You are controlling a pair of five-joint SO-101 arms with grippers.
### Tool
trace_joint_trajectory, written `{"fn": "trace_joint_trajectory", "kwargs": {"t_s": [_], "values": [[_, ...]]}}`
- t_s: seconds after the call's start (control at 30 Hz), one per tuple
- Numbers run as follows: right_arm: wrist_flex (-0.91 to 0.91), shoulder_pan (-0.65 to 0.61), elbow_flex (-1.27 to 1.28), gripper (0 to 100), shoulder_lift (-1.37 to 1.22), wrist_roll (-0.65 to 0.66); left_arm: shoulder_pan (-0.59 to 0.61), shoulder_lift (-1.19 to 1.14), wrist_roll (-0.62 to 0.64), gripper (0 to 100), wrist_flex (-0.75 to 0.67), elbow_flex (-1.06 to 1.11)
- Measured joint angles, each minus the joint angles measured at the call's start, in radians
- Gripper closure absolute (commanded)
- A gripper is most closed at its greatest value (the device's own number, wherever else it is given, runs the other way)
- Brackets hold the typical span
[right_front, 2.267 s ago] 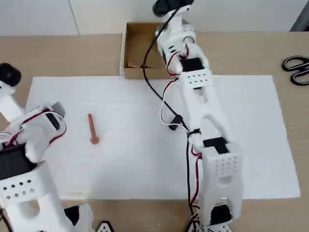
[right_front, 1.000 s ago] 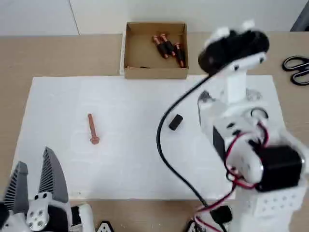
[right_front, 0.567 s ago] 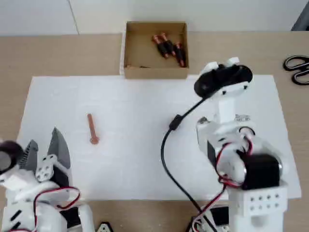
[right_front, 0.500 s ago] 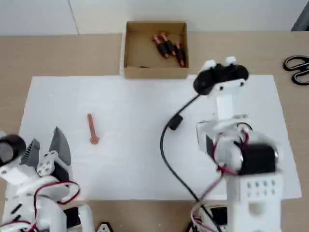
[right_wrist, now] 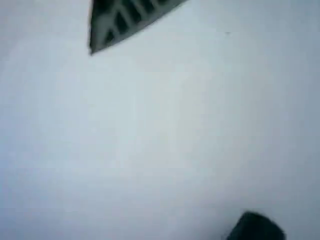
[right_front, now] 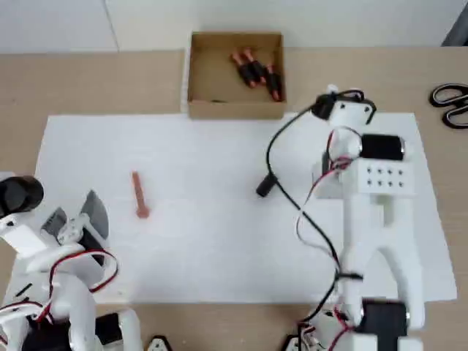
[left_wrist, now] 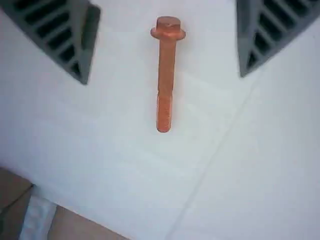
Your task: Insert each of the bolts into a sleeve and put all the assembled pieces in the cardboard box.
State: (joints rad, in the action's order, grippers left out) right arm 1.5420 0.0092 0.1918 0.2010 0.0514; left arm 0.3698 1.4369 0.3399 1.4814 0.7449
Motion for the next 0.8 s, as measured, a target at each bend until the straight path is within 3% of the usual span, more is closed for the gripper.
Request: {"fn": "trace_joint_trajectory", "kwargs": {"t_s": [0.23,0.37,0.63,0.8], "values": [[0.058,-0.012,-0.310,79.9,-0.370,-0.184,0.000,0.051,0.000,82,0.000,0.000],[0.109,-0.087,-0.474,79.8,-0.546,-0.218,0.000,0.052,0.000,82,0.000,0.017],[0.121,-0.130,-0.552,80.0,-0.582,-0.227,0.000,0.058,0.000,82,0.000,0.020],[0.121,-0.224,-0.588,80.1,-0.589,-0.371,0.000,0.060,0.000,82,0.000,0.020]]}}
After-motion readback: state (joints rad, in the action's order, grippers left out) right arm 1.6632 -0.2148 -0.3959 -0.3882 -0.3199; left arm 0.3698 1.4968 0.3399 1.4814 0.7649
